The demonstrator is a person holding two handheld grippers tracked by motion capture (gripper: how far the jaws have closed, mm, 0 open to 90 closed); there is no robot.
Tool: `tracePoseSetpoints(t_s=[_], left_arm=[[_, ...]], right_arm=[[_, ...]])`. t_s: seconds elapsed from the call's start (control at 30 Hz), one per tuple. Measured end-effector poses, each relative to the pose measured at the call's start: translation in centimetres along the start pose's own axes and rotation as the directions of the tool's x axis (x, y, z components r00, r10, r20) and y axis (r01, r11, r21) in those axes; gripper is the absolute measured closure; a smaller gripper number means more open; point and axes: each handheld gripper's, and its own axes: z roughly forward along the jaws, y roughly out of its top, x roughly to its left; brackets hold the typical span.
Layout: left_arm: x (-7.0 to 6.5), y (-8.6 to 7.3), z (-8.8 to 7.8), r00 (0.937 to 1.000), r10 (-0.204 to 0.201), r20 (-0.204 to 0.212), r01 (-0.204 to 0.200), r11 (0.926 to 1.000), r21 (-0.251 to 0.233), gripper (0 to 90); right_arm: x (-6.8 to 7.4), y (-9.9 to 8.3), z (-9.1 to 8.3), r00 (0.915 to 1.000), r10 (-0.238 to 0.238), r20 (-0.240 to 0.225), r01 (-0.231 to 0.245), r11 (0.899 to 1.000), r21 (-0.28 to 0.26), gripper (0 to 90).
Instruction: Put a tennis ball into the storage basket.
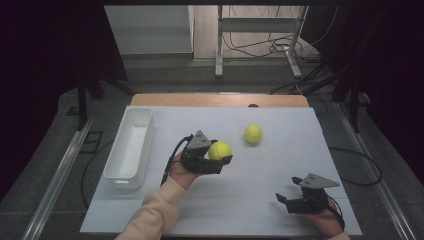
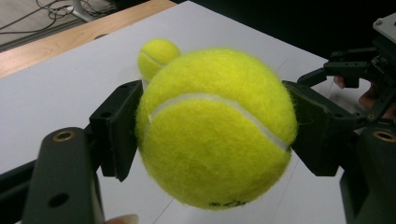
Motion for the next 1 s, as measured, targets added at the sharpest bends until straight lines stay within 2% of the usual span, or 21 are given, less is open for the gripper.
tracePoseSetpoints(t_s=[1.0], left_arm=[[0.37, 0.25, 0.34, 1.0, -0.006, -0.005, 0.006, 1.0, -0.003, 26.3]], right_arm=[[-0.02, -0.06, 0.07, 1.0, 0.003, -0.001, -0.003, 1.0, 0.01, 12.9]])
